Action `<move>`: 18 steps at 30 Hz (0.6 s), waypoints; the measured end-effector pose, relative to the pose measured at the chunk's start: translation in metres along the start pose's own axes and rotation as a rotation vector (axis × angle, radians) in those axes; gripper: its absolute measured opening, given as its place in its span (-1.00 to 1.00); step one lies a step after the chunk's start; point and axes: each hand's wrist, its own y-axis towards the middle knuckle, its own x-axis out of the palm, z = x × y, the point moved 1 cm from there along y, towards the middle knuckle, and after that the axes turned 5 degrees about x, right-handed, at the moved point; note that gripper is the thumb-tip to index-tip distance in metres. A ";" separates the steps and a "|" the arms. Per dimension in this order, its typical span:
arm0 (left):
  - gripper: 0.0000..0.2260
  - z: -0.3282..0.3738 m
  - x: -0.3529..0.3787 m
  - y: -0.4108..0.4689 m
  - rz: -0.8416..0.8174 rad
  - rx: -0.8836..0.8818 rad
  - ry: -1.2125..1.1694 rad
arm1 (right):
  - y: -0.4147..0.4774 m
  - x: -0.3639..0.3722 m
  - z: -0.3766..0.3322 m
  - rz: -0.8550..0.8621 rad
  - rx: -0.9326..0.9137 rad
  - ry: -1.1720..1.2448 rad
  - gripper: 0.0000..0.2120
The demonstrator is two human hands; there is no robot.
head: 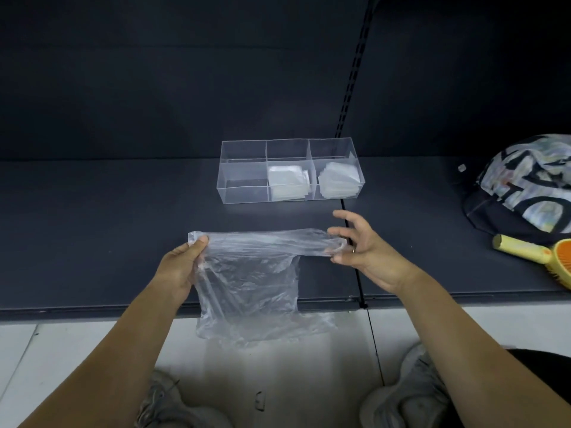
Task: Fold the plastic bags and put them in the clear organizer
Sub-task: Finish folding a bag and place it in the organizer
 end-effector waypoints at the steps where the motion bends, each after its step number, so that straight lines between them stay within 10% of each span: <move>1: -0.89 0.001 0.001 0.001 0.005 -0.006 0.008 | 0.000 0.001 -0.002 0.011 -0.022 -0.056 -0.37; 5: -0.85 0.006 0.005 0.001 0.068 0.061 0.165 | 0.003 0.006 -0.010 0.165 -0.019 -0.306 -0.68; 8: -0.59 0.018 0.018 -0.007 0.212 0.458 0.826 | 0.007 0.007 -0.016 0.244 -0.047 -0.289 -0.86; 11: -0.35 0.037 0.070 -0.042 -0.171 0.805 0.949 | 0.008 0.018 -0.027 0.216 -0.121 -0.316 -0.87; 14: -0.41 0.043 0.118 -0.068 -0.592 0.652 0.842 | 0.006 0.029 -0.038 0.191 -0.187 -0.286 -0.86; 18: -0.82 0.054 0.126 -0.064 -0.652 0.482 0.486 | -0.003 0.023 -0.047 0.006 -0.140 0.054 -0.92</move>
